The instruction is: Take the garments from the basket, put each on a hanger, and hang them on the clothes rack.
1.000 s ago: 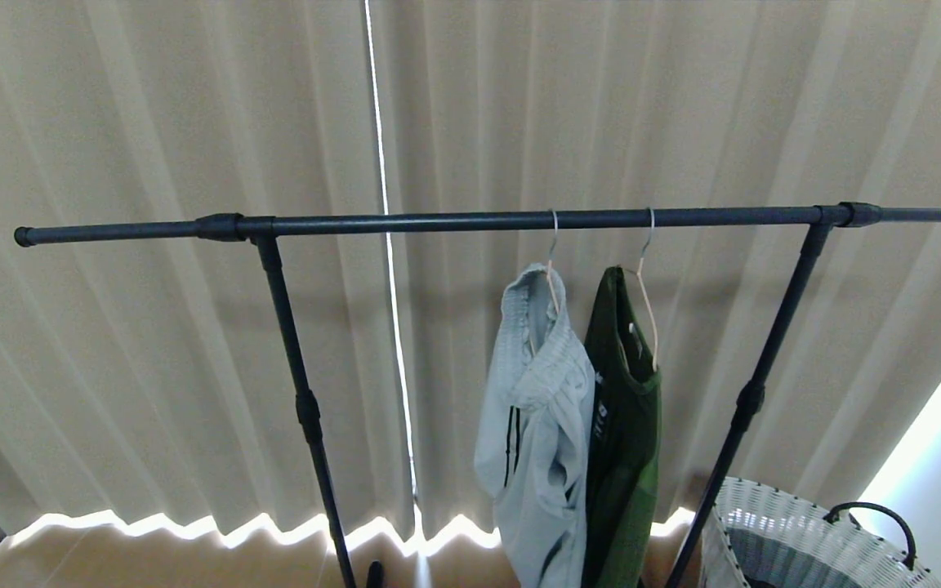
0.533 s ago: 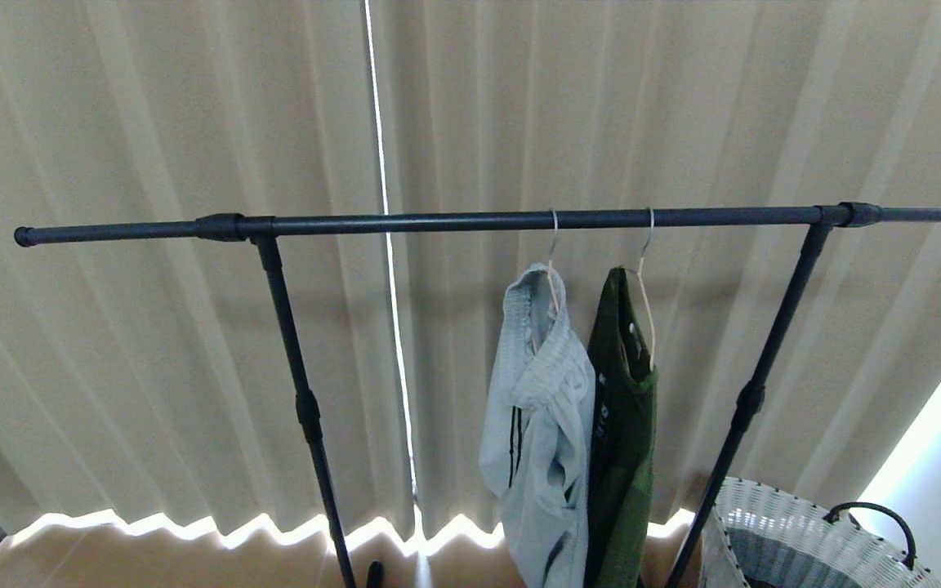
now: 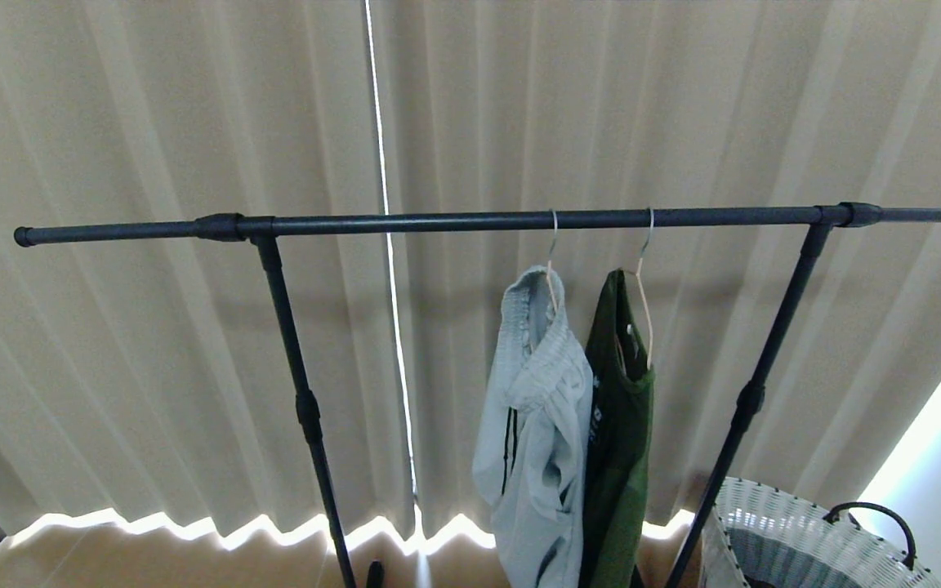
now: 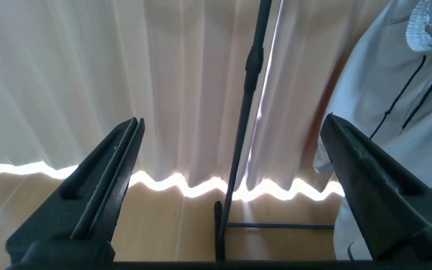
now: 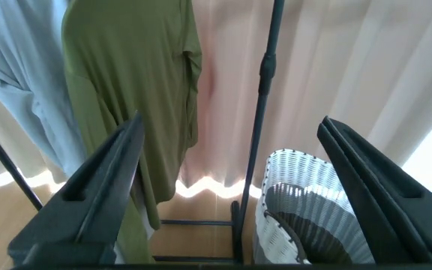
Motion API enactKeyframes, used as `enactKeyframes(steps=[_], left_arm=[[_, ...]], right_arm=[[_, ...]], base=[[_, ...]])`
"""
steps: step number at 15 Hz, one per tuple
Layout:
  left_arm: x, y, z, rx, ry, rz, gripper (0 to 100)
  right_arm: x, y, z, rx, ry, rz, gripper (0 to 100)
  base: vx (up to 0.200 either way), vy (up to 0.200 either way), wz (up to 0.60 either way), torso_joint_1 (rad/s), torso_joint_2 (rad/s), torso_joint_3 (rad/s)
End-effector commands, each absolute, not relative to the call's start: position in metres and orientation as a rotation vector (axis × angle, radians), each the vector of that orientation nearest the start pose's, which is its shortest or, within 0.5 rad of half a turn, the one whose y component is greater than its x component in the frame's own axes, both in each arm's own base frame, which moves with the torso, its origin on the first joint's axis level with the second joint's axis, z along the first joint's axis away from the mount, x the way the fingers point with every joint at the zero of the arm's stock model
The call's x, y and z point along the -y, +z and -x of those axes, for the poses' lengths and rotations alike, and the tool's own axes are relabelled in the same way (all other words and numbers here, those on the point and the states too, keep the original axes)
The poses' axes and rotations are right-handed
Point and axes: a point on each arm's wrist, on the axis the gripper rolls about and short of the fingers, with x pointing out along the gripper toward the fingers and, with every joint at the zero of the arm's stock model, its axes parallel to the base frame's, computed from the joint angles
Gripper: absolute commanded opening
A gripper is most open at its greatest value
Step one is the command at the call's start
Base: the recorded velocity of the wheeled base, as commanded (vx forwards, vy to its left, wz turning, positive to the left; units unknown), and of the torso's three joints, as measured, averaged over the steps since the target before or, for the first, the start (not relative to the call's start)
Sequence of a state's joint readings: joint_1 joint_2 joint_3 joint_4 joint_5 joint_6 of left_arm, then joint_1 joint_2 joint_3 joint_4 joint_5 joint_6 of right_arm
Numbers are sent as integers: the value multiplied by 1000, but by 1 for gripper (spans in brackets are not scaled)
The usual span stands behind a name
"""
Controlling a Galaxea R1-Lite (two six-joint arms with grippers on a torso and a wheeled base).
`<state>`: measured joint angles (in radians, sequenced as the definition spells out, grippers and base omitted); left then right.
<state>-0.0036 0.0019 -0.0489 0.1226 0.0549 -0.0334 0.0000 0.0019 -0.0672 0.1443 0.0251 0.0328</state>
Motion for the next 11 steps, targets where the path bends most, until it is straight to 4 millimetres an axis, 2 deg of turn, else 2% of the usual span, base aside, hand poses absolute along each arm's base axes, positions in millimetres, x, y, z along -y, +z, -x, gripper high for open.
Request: enactKeyframes(steps=[1, 11], left_arm=[[-1, 76, 27, -74, 53, 32, 100], [-1, 76, 27, -74, 53, 32, 100]], right_arm=[[-1, 79, 28, -79, 23, -35, 100], [0, 79, 28, -79, 18, -41, 100]], base=[[0, 0, 0, 0, 0, 0], [0, 0, 0, 0, 0, 0]])
